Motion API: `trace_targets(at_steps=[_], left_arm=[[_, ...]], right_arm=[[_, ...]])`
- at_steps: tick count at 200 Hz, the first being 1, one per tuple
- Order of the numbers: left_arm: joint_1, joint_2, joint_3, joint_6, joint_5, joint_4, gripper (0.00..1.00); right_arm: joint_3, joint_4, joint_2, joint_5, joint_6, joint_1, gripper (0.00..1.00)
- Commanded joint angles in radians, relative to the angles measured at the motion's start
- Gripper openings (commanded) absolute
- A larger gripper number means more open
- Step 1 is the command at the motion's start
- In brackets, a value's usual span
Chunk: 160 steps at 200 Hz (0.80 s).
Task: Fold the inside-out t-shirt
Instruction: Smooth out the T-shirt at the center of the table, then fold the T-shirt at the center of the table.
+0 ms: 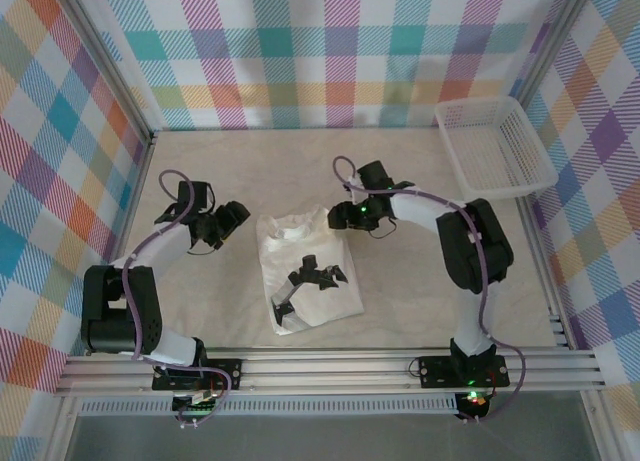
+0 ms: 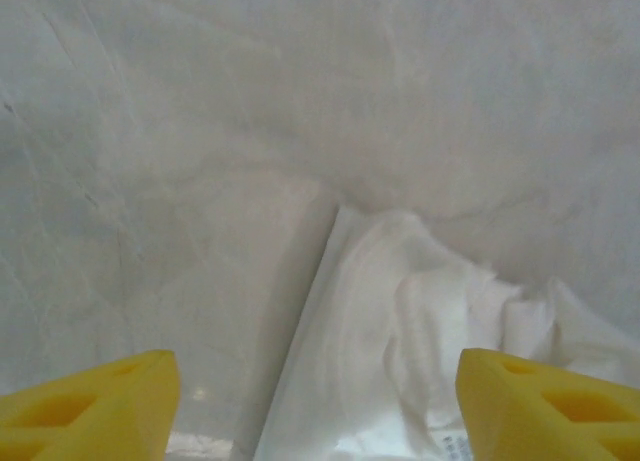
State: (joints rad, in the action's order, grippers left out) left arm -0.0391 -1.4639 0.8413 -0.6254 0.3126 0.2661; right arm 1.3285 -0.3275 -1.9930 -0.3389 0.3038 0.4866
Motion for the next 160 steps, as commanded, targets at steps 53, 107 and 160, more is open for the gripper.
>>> trace_targets(at_steps=[53,107,160], left_arm=[[-0.028,-0.014,-0.06,0.006,0.014,-0.023,0.76],[-0.042,-0.125,-0.014,-0.014,0.046,0.045,0.76],[-0.116,-0.192,0.132,-0.041,0.011,-0.01,0.71]], right_arm=[[0.224,-0.08,-0.205,-0.001,-0.025,0.019,0.48],[0.189,-0.079,-0.172,-0.002,0.004,0.018,0.06],[0.202,-0.087,-0.178,-0.045,0.011,0.018,0.04]])
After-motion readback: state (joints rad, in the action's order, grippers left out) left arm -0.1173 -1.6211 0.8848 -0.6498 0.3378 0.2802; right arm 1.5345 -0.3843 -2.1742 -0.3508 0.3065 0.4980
